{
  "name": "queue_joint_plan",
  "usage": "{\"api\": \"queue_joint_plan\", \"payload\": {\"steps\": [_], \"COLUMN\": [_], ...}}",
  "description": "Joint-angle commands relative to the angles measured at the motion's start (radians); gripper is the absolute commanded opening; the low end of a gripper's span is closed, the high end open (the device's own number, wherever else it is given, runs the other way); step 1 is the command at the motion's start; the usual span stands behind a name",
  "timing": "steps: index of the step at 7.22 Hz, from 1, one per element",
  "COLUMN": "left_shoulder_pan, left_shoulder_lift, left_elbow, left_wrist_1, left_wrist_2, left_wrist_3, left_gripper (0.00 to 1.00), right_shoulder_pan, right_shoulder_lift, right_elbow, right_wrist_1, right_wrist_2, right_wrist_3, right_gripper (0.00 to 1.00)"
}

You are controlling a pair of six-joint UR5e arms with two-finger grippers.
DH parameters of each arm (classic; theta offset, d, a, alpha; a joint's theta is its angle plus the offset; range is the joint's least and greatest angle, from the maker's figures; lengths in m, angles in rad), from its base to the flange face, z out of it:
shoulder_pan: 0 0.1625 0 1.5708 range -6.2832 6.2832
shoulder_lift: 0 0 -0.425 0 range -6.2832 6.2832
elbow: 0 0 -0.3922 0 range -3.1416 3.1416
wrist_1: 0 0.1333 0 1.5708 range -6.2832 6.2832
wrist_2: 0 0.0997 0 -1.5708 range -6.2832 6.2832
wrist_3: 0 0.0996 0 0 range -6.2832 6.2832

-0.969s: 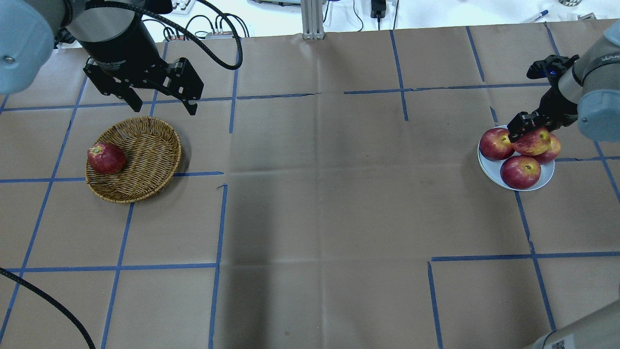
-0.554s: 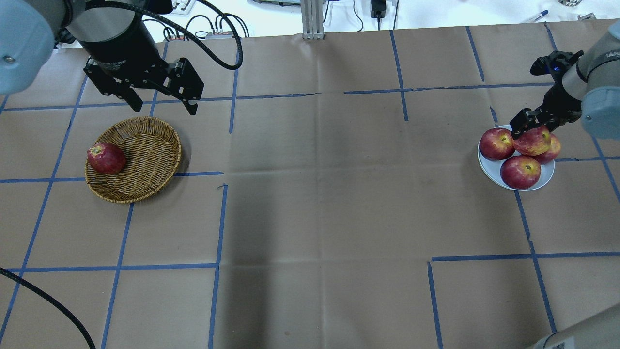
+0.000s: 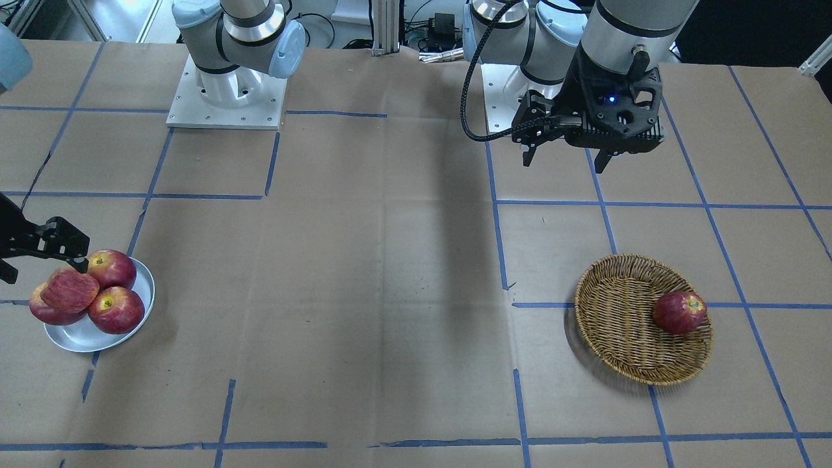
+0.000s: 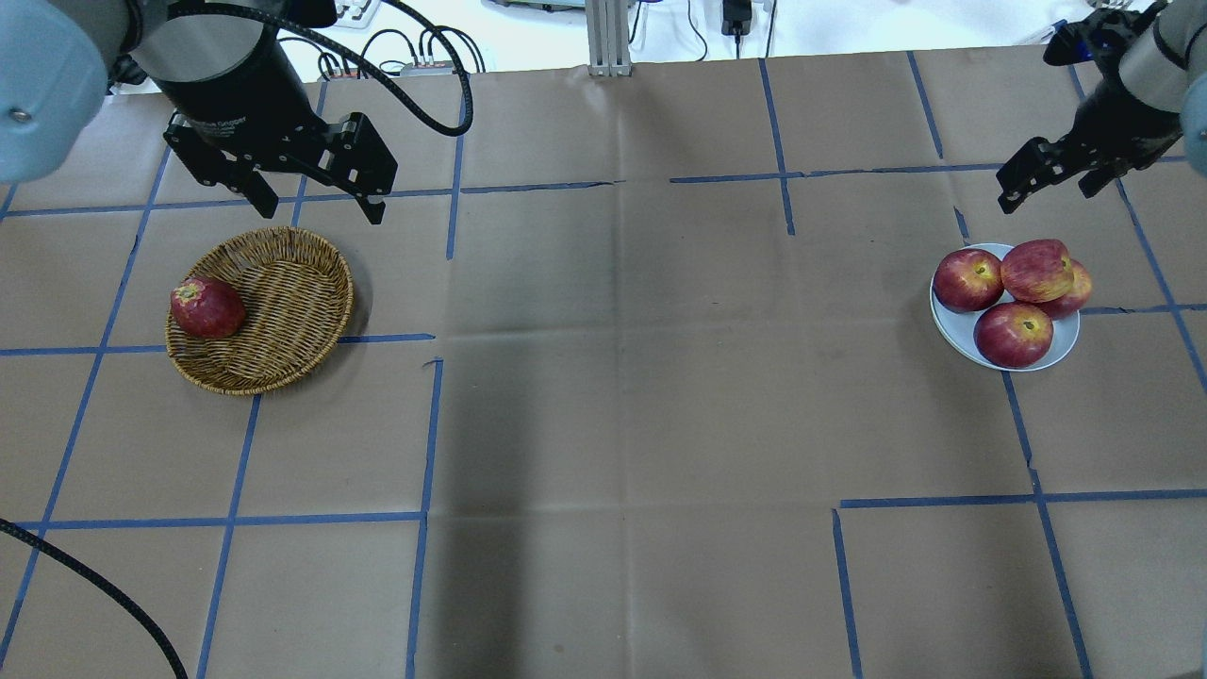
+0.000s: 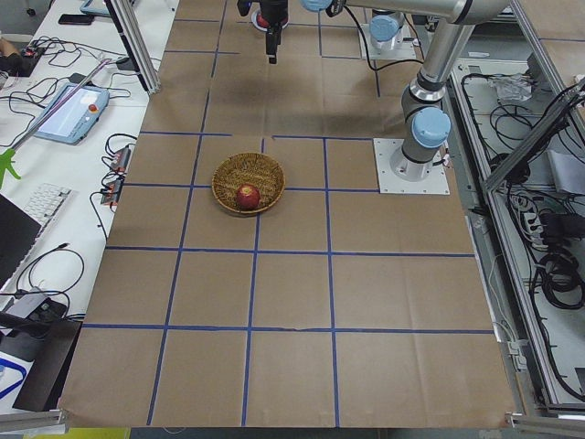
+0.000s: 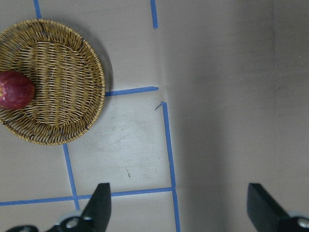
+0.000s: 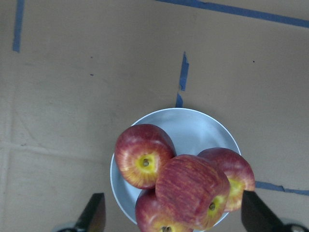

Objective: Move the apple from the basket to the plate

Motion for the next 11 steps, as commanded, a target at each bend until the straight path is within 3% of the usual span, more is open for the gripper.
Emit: {"api": "queue_joint_plan", "payload": {"steps": [1,3,6,11], "left_shoulder_pan": [0.000,0.000,0.000,0.000], "left_shoulder_lift": [0.001,0.001,0.002,0.001], "left_elbow": [0.000,0.000,0.000,0.000], "left_wrist_1": [0.000,0.000,0.000,0.000], "left_wrist_2": [0.001,0.001,0.001,-0.001], "left_wrist_3": [0.000,0.000,0.000,-0.002], "left_gripper": [0.99,0.99,0.99,0.99], "right_shoulder_pan": [0.092,0.199,0.388,0.387], "right_shoulder_lift": [-0.117,-0.225,-0.242,-0.239], "right_elbow": [-0.036,0.002,0.008,0.016], "right_wrist_1": [0.159,0.221,0.220,0.203], "right_wrist_2": [-0.004,-0.002,-0.067,-0.062], "right_wrist_3": [0.111,0.292,0.536,0.525], "right_gripper": [1.00,1.00,1.00,1.00]}}
